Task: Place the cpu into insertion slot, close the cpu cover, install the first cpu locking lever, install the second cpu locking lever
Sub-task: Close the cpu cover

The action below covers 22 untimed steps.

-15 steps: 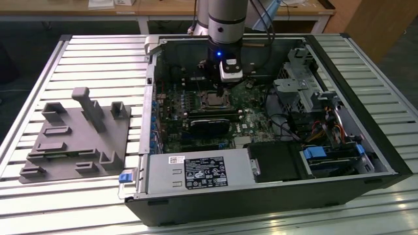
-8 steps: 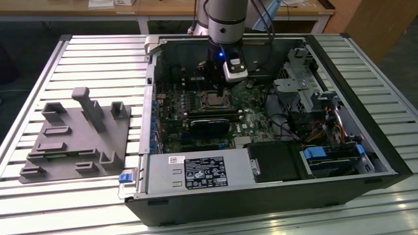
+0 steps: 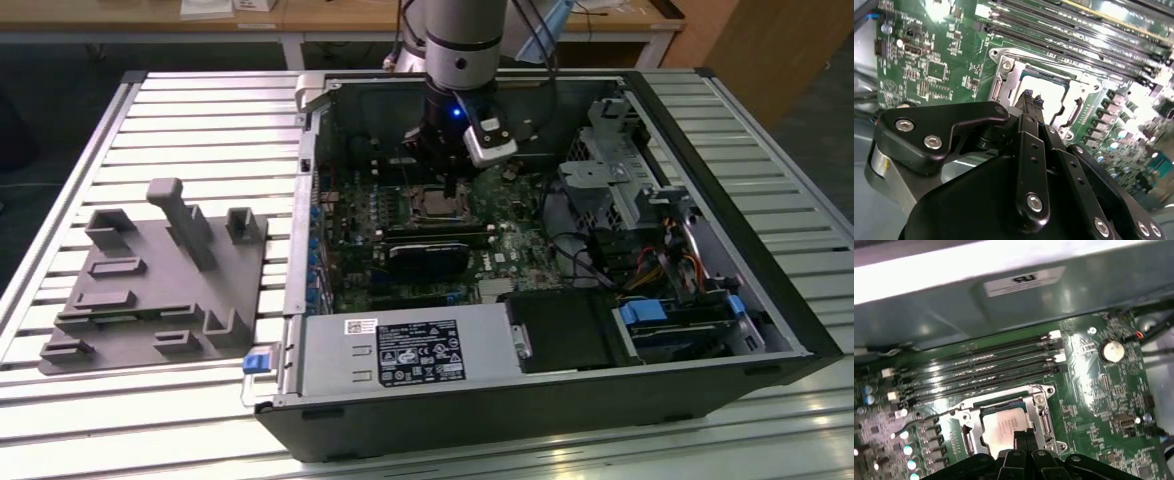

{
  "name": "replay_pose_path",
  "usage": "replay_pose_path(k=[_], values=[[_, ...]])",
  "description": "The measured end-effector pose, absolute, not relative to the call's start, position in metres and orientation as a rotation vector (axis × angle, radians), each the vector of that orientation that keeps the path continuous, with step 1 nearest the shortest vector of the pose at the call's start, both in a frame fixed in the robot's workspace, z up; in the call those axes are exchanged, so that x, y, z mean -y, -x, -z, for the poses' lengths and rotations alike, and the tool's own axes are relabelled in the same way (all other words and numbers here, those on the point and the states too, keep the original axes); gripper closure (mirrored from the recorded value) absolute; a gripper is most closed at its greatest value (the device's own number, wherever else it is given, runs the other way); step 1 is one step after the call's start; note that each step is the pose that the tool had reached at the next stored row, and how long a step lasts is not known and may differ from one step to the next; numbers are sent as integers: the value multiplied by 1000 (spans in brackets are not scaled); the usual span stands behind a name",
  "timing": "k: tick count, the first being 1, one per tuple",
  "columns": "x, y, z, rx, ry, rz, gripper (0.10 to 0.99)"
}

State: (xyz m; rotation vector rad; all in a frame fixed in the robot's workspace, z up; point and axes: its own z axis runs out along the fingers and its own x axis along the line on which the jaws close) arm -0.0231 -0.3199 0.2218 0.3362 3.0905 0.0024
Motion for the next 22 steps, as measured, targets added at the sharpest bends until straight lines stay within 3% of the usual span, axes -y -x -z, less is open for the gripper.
replay_pose_path(k=[22], values=[[323, 37, -216, -3107, -100, -5, 980]])
